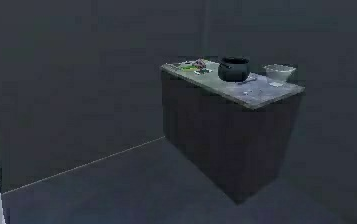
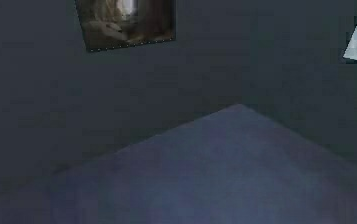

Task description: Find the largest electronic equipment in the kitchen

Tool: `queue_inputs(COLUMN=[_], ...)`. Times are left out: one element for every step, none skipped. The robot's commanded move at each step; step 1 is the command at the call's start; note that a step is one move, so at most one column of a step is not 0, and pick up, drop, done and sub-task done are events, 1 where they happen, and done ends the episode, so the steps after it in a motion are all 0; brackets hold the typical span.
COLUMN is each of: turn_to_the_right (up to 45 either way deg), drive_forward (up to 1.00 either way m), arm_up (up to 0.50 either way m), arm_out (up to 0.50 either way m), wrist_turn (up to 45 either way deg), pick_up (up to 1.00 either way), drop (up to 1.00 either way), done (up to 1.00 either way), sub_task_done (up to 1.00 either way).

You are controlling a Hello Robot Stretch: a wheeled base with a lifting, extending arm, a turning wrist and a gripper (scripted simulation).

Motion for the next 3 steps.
queue_inputs(turn_to_the_right=[0.0,-30.0,0.0], drive_forward=[0.95,0.00,0.30], arm_up=[0.00,0.00,0.00], arm_out=[0.00,0.00,0.00], wrist_turn=[0.0,0.0,0.0], pick_up=[0.00,0.00,0.00], drop=[0.00,0.00,0.00], done=[0.00,0.00,0.00], sub_task_done=[0.00,0.00,0.00])
